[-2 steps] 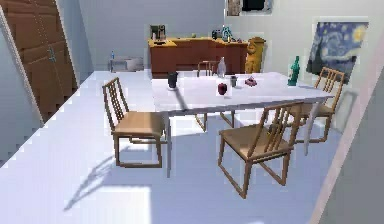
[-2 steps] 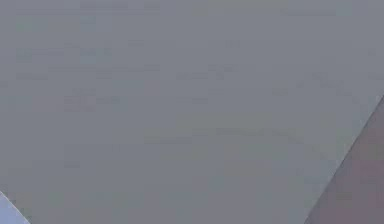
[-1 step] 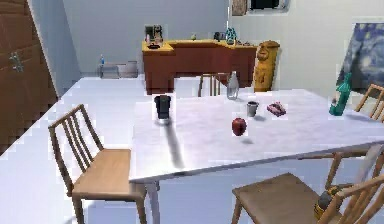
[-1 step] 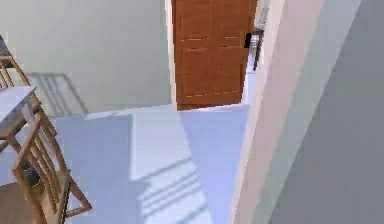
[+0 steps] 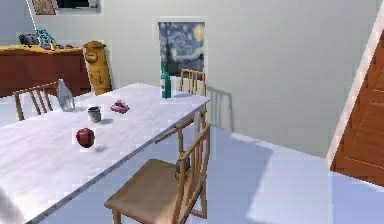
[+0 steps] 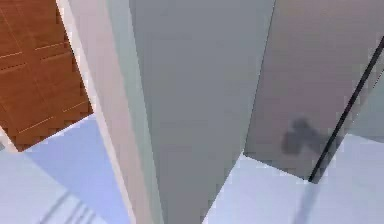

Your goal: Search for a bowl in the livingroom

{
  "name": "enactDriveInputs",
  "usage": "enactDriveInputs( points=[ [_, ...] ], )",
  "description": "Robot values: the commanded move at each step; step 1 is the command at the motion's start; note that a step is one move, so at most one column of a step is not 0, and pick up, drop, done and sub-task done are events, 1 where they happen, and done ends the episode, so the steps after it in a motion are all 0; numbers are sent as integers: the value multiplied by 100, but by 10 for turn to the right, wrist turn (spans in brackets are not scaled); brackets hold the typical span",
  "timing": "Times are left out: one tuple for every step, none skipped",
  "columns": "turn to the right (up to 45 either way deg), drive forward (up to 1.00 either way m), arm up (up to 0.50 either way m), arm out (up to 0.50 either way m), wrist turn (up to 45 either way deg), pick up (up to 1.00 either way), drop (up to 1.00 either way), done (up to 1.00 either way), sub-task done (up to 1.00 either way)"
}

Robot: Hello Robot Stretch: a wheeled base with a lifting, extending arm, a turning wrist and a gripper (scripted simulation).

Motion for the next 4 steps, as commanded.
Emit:
enactDriveInputs(
  points=[
    [300,0,0,0,0,0,0,0,0],
    [0,55,0,0,0,0,0,0,0],
    [450,0,0,0,0,0,0,0,0],
    [150,0,0,0,0,0,0,0,0]
  ],
)
